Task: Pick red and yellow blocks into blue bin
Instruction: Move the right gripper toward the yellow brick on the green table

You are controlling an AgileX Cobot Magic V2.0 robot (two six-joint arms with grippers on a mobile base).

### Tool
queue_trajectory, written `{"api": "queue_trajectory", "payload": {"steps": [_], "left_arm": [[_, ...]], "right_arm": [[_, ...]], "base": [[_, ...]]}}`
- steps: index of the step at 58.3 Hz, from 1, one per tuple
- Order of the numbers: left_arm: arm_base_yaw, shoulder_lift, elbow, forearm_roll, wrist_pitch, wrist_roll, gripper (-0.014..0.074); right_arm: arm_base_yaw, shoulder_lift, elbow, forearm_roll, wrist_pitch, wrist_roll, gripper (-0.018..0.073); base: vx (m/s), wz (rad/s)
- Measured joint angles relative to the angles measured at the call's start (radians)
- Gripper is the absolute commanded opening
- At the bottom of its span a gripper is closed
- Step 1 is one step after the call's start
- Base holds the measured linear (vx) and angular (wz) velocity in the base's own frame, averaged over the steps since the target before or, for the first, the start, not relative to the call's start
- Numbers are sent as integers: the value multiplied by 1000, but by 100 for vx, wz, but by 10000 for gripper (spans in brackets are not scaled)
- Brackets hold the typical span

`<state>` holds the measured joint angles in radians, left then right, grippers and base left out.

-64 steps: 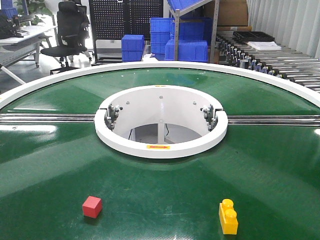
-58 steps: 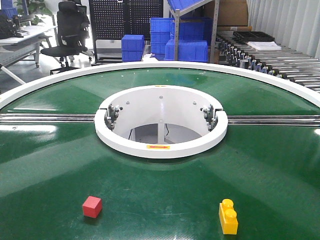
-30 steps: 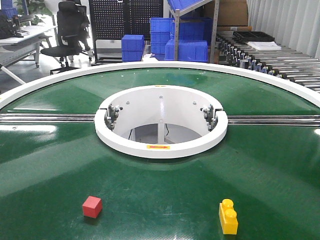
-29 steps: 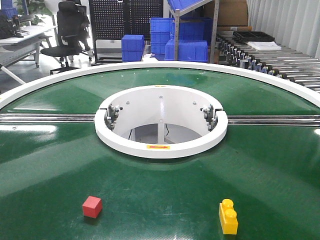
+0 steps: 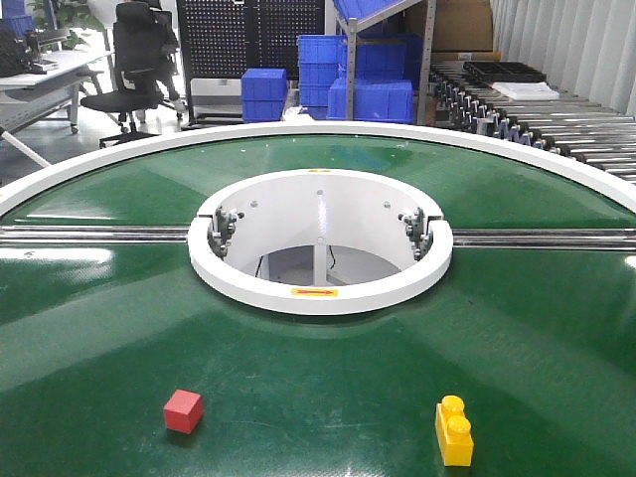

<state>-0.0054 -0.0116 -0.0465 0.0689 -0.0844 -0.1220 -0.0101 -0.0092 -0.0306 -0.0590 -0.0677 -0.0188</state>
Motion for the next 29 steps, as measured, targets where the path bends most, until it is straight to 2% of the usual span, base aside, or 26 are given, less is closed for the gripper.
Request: {"api": "queue_trajectory", "payload": {"steps": [4, 8, 17, 23, 29], "left_arm": [[0, 0, -77, 0, 11, -7, -6], [0, 0, -168, 0, 75, -8, -6], [0, 30, -398, 1, 348, 9, -6], [0, 129, -530, 1, 532, 34, -6], [0, 235, -598, 1, 702, 40, -6]], "right_arm": [[0, 0, -78, -1, 49, 0, -10], [0, 0, -172, -5, 128, 0, -10], [0, 85, -367, -8, 342, -25, -10], [0, 196, -474, -8, 502, -84, -10], [0, 309, -538, -7, 640, -118, -10]], "base": [[0, 0], [0, 0], [0, 0], [0, 0], [0, 0]]}}
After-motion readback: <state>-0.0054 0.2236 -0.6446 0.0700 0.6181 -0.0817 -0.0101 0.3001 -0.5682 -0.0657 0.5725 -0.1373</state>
